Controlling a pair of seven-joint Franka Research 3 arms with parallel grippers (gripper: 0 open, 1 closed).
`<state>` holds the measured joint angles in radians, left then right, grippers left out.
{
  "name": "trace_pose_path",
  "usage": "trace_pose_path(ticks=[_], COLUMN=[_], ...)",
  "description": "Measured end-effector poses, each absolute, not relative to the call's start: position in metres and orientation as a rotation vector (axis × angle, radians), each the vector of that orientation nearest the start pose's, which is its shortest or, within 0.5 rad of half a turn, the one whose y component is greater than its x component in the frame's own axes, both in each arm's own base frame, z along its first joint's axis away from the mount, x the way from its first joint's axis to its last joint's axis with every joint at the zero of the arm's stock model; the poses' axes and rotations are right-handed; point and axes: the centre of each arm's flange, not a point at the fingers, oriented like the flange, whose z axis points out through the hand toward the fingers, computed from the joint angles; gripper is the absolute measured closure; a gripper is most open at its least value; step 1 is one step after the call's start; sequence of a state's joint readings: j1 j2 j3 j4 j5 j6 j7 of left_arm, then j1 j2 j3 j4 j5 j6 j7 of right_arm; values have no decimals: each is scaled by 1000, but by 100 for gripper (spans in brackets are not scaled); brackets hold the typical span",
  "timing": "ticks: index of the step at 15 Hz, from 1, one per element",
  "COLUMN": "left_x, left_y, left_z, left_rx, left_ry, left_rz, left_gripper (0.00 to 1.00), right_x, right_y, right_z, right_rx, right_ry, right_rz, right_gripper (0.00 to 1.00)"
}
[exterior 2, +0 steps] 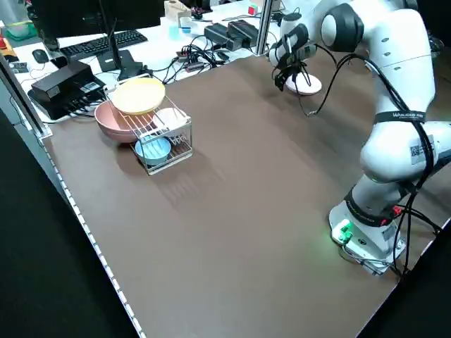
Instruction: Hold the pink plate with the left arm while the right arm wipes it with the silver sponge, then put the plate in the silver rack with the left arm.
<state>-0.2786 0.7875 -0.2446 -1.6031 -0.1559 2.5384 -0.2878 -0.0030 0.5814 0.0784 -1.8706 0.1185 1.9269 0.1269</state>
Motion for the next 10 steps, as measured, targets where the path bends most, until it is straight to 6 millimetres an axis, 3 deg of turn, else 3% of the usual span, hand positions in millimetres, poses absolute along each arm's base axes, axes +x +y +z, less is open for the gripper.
trace_pose_path(ticks=[1, 2, 4, 5, 6, 8, 10], left_x=[626, 624, 624, 625, 625, 624, 622], left_y=[-333, -335, -336, -336, -337, -340, -344], left_z=[185, 180, 177, 178, 179, 180, 181], left_rx=[-3451, -3453, -3455, -3456, -3457, -3461, -3464], left_ry=[69, 82, 93, 96, 98, 105, 114], left_rz=[-74, -72, -74, -79, -81, -79, -76], left_gripper=[13, 21, 42, 43, 45, 62, 63], right_x=[571, 571, 571, 571, 571, 566, 565], right_y=[51, 51, 51, 52, 52, 52, 53], right_z=[172, 172, 172, 172, 172, 173, 178], right_rx=[-2938, -2939, -2941, -2942, -2940, -2926, -2913], right_ry=[186, 194, 224, 233, 238, 235, 232], right_rz=[810, 810, 814, 816, 823, 886, 942], right_gripper=[71, 73, 91, 96, 96, 97, 97])
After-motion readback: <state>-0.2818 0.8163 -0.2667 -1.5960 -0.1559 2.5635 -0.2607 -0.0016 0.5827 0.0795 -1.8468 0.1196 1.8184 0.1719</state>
